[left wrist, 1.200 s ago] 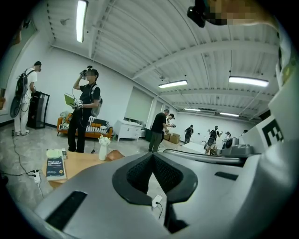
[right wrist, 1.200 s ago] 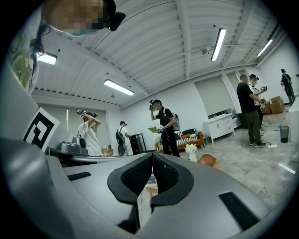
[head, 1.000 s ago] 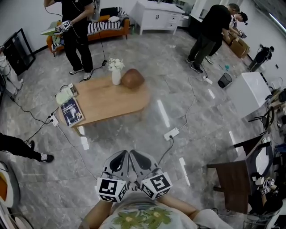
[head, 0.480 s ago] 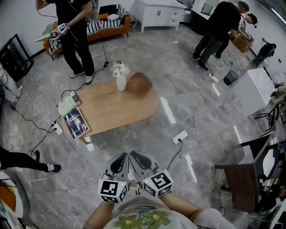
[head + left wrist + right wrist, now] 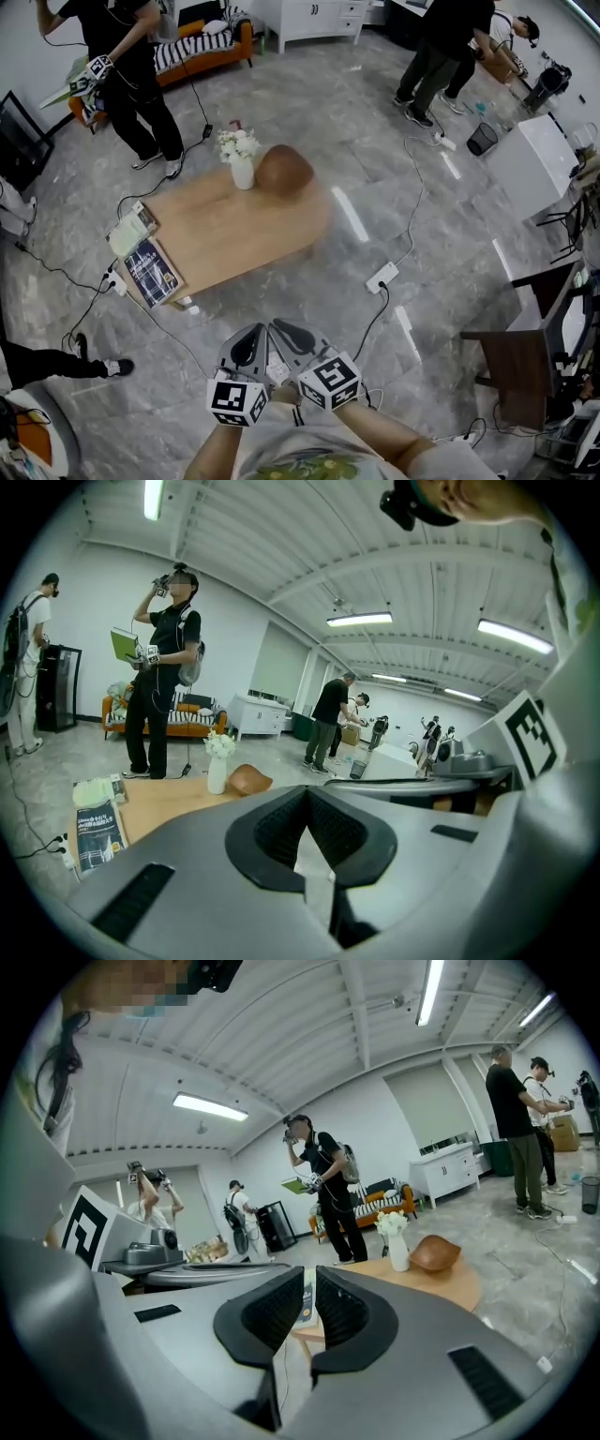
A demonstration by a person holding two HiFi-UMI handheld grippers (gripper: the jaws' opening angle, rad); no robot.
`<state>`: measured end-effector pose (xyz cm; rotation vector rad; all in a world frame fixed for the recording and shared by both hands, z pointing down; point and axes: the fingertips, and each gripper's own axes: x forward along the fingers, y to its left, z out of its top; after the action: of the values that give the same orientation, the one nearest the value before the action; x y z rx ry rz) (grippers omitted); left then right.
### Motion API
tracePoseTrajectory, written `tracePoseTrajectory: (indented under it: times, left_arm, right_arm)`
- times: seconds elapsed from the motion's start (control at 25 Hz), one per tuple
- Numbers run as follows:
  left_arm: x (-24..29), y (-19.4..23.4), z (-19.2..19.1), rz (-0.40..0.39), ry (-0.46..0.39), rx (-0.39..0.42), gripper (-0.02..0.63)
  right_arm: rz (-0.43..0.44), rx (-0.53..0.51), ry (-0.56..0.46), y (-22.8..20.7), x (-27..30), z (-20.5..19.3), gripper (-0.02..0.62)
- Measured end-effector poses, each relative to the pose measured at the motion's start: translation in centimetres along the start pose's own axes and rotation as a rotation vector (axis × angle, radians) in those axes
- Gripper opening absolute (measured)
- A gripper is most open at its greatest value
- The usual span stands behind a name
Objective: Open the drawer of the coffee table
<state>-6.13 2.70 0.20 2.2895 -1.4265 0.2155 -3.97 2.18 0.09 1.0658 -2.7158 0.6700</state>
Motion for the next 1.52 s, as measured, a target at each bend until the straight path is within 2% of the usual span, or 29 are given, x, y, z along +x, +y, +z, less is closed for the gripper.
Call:
tracePoseTrajectory:
  times: [0.36,0.68,0.84,1.2,1.52]
  left_arm:
    - [4.0,2.2,-3.0,0.048,0.021,-0.048,0.009]
    - [7.8,6.2,-7.5,0.12,0.004,-0.067,0.008]
    - [9.9,8.2,-10.1,0.134,-0.014,-0.066,0.008]
    - [15.4,12.3,-16.5,0.137,-0.058,-0.009,0.008]
    - [18.9,16.1,-22.0,0.166,-0.049,0.026,0.009]
  right_arm:
    - [0.045,0.024,0.096,-3.7,3.1,-3.0,0.023]
    - [0.098,0.014,0.136,-6.9,7.8,-7.8,0.023]
    - [0.119,0.021,0.131,-8.7,10.1,-10.4,0.021]
    - [0.091,0.04,0.071,-14.0,15.4,-17.2,0.021]
    - [0.092,0.106,0.035,-17.1,19.8,-23.1,0.023]
